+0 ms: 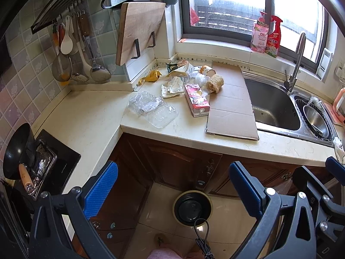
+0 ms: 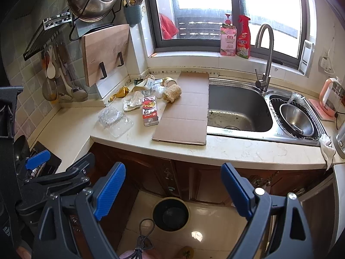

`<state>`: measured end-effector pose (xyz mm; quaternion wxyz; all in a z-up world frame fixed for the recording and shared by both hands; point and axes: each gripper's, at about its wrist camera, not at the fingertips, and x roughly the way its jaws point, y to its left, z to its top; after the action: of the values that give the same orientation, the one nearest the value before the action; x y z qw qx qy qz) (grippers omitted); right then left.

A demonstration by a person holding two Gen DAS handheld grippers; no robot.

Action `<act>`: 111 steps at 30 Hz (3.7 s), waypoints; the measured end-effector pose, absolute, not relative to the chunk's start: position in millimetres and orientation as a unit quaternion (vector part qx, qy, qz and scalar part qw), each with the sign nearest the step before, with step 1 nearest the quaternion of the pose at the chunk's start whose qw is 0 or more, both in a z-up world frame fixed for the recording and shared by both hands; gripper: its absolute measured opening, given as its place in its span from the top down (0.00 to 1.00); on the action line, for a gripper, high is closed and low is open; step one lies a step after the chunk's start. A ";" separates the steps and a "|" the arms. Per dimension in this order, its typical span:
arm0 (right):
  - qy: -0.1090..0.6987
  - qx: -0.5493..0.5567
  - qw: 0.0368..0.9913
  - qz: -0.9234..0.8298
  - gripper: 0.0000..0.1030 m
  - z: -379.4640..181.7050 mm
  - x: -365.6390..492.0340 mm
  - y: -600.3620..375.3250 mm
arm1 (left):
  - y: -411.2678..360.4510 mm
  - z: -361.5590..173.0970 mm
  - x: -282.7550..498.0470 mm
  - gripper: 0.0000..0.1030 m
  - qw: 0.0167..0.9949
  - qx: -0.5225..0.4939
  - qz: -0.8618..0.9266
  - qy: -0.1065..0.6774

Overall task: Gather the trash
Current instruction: 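Move both tools toward the trash on the counter, then grasp the clear plastic container with the left tool while the right tool grasps the B.Duck carton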

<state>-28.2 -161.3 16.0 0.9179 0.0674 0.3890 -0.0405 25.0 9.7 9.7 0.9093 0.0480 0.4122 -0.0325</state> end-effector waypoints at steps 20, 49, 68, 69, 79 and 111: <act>0.379 0.085 0.921 -0.033 0.12 14.3 -27.6 -173.5 | -0.9 10.6 29.2 0.03 0.909 0.041 -0.048 0.412; 0.369 0.090 0.925 0.000 0.12 18.6 -18.5 -179.4 | -4.2 21.0 27.9 0.05 0.911 0.028 -0.029 0.411; 0.367 0.093 0.925 0.040 0.12 23.0 -9.3 -176.0 | 7.8 29.4 26.1 0.05 0.909 0.019 0.000 0.417; 0.367 0.093 0.925 0.041 0.12 23.1 -7.9 -174.8 | 9.2 29.1 27.7 0.05 0.908 0.017 -0.001 0.419; 0.378 0.082 0.921 0.044 0.12 19.3 19.7 -152.0 | 38.0 10.9 64.1 0.05 0.891 -0.030 -0.036 0.451; 0.507 0.068 0.859 0.000 0.20 -94.1 289.6 -116.0 | 131.5 -159.9 386.9 0.01 0.752 -0.175 0.031 0.635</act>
<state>289.6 -116.0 -94.1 0.8593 0.0681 0.5068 -0.0003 386.9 131.5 -159.9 0.7520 -0.1752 0.6347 0.0307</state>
